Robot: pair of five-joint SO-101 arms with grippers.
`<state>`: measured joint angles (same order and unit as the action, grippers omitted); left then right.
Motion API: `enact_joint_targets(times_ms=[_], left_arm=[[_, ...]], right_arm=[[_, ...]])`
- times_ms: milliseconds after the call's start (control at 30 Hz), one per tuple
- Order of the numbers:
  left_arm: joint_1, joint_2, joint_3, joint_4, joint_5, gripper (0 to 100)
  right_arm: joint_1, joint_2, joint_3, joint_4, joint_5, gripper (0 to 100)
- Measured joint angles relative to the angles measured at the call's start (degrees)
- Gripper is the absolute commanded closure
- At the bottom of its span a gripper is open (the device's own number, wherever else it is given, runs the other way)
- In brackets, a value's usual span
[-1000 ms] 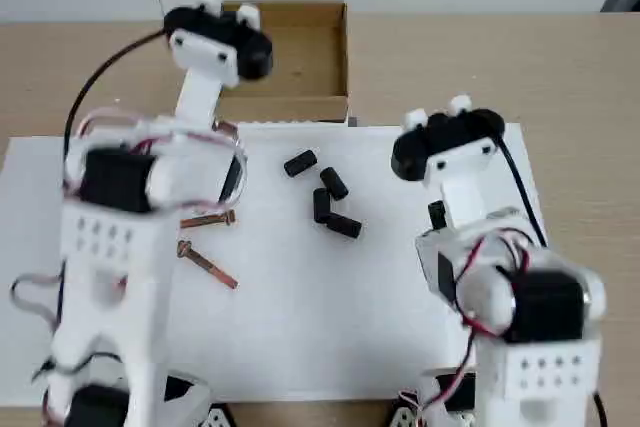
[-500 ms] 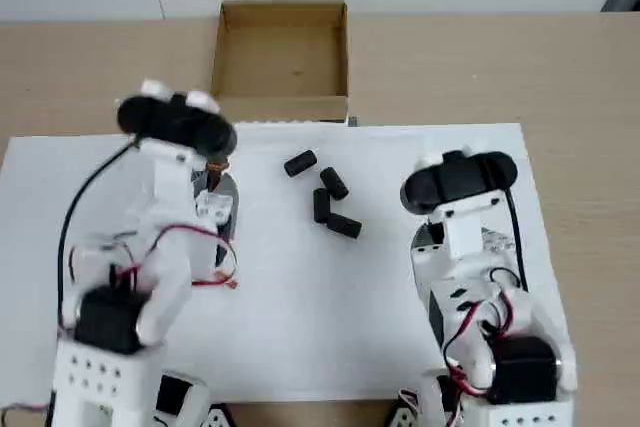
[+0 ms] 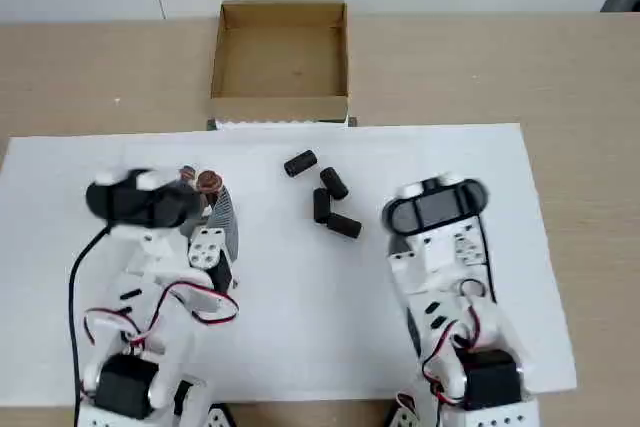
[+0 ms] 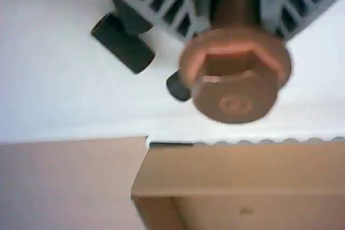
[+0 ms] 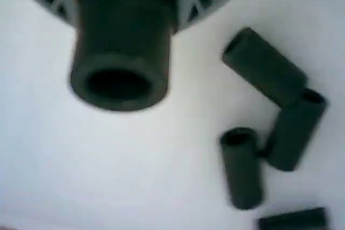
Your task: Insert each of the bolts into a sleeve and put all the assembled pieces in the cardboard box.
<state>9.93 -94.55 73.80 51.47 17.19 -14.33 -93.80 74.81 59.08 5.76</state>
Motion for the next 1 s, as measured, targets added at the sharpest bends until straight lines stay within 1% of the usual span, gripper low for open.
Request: enact_joint_targets(times_ms=[33,133,200,367,500,633,733,833,1000], left_arm=[[0.1,-2.1,1.7,-0.8,1.7,100],[0.1,-7.9,5.9,-2.1,3.6,100],[0.1,-8.3,6.2,-2.3,4.6,100],[0.2,-8.7,6.7,-3.2,9.1,100],[0.2,-8.7,6.9,-6.1,12.7,100],[0.6,-8.7,6.9,-10.0,16.4,100],[2.8,-8.7,6.9,-12.2,18.1,100],[6.4,-8.7,6.9,-13.9,19.6,100],[11.3,-8.7,7.6,-16.3,20.2,100]], right_arm=[[-1.6,-1.5,2.0,-1.1,0.0,99.7],[-5.0,-6.8,8.4,-5.7,0.0,99.7],[-7.9,-9.1,12.0,-9.1,0.0,99.7],[-14.0,-9.1,17.0,-17.3,0.0,99.7],[-18.5,-9.1,19.2,-22.5,0.0,99.7],[-22.8,-9.3,19.7,-24.9,0.0,99.7],[-25.1,-9.4,19.7,-25.1,0.0,99.7],[-27.3,-9.4,19.7,-25.1,0.0,99.7],[-29.4,-9.4,19.7,-26.1,0.0,99.7]])
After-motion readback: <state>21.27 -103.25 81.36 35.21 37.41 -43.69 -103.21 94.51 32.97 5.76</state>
